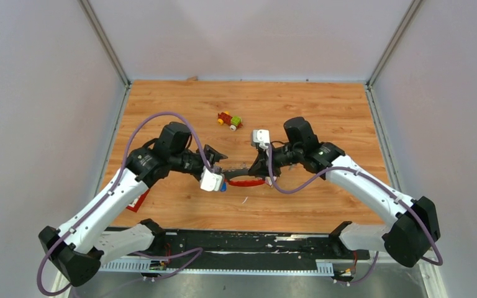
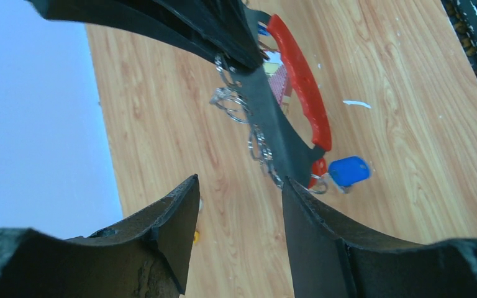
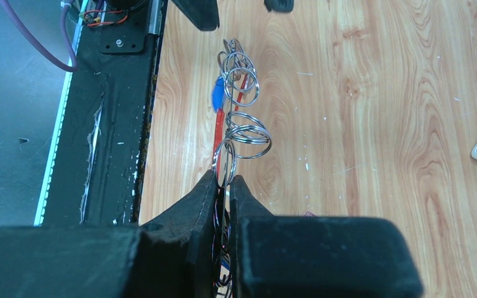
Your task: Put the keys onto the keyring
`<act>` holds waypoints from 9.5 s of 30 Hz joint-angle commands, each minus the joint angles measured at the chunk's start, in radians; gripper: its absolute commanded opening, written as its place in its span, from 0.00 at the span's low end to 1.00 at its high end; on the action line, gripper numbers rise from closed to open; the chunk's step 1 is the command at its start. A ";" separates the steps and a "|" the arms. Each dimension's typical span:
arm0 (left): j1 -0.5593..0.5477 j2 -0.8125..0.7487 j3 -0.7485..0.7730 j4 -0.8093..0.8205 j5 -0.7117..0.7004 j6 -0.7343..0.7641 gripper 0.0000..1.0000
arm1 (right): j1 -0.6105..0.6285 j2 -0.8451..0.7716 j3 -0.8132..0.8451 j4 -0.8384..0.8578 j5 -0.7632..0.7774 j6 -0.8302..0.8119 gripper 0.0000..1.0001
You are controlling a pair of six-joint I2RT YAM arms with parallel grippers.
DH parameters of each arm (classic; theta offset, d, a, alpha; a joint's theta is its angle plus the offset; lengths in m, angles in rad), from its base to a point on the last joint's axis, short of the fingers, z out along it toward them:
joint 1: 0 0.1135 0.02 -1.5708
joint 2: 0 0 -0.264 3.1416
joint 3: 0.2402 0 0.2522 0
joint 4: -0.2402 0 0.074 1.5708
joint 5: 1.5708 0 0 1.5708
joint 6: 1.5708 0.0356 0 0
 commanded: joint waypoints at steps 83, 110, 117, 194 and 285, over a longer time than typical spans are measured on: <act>-0.067 0.093 -0.096 0.408 0.235 -0.400 0.00 | 0.042 0.098 0.089 -0.110 0.050 -0.088 0.34; -0.064 -0.037 -0.227 0.315 0.157 -0.147 0.00 | -0.015 0.063 0.094 -0.154 -0.094 -0.121 0.00; -0.064 -0.044 -0.233 0.337 0.119 -0.137 0.00 | -0.020 0.071 0.096 -0.181 -0.144 -0.145 0.00; -0.064 0.024 -0.169 0.389 0.160 -0.206 0.39 | -0.023 0.145 0.130 -0.248 -0.184 -0.179 0.00; -0.073 -0.016 -0.309 0.311 0.188 0.114 0.50 | -0.025 0.187 0.158 -0.270 -0.167 -0.167 0.00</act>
